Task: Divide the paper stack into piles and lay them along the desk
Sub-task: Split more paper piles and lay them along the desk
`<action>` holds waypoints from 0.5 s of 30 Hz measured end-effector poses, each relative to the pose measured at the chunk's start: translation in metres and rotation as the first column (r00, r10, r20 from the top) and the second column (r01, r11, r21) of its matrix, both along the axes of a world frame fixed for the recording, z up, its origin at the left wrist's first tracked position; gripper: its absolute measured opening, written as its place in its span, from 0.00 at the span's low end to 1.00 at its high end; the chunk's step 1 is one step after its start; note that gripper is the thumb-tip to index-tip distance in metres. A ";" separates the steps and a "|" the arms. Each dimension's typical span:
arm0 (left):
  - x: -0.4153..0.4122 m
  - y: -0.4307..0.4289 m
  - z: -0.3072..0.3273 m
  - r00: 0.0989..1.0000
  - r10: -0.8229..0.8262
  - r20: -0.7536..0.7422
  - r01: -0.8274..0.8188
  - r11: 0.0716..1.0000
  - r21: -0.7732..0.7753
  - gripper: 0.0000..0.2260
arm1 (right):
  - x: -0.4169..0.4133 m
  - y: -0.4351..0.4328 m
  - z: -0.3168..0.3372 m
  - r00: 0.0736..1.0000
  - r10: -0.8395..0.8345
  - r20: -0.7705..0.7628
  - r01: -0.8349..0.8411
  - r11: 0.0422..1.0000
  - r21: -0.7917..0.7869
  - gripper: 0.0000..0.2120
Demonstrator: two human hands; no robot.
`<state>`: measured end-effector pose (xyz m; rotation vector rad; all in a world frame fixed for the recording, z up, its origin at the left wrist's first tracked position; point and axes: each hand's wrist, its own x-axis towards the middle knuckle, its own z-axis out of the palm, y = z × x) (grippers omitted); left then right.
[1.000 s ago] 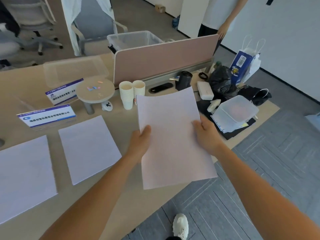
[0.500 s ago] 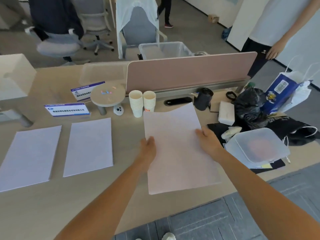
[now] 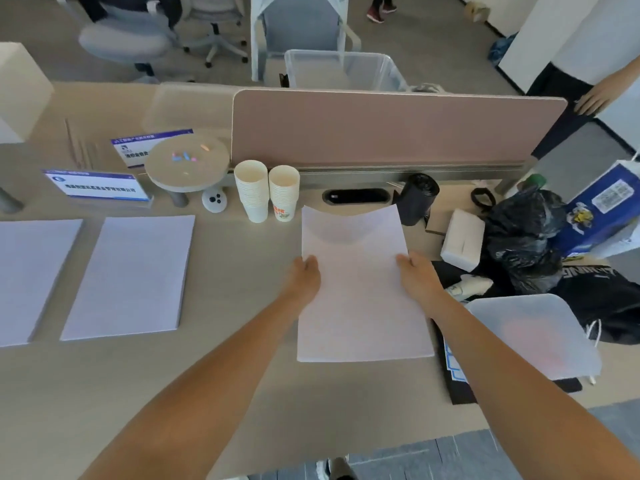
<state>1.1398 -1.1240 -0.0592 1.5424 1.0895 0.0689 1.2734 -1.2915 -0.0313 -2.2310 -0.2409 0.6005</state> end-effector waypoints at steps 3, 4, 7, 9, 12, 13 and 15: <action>0.043 0.002 -0.027 0.998 0.034 -0.056 -0.033 0.999 0.026 0.11 | 0.046 0.009 -0.032 0.998 0.051 -0.039 -0.052 0.998 -0.017 0.12; 0.055 0.004 -0.036 0.996 0.038 -0.083 -0.035 0.998 0.043 0.11 | 0.060 0.013 -0.044 0.997 0.065 -0.033 -0.066 0.997 -0.029 0.12; 0.085 0.011 -0.061 0.989 0.039 -0.144 -0.028 0.997 0.074 0.11 | 0.095 0.027 -0.075 0.994 0.111 -0.013 -0.111 0.991 -0.077 0.13; 0.099 0.016 -0.074 0.984 0.055 -0.168 -0.044 0.997 0.070 0.17 | 0.111 0.036 -0.091 0.988 0.152 -0.019 -0.153 0.981 -0.120 0.16; 0.113 0.021 -0.095 0.980 0.075 -0.182 -0.064 0.996 0.066 0.17 | 0.128 0.046 -0.112 0.982 0.184 -0.041 -0.189 0.968 -0.165 0.20; 0.117 0.023 -0.102 0.979 0.076 -0.189 -0.065 0.996 0.067 0.16 | 0.131 0.049 -0.119 0.981 0.188 -0.048 -0.193 0.968 -0.160 0.20; 0.123 0.028 -0.111 0.977 0.084 -0.198 -0.069 0.994 0.082 0.12 | 0.138 0.052 -0.128 0.980 0.191 -0.062 -0.199 0.970 -0.143 0.20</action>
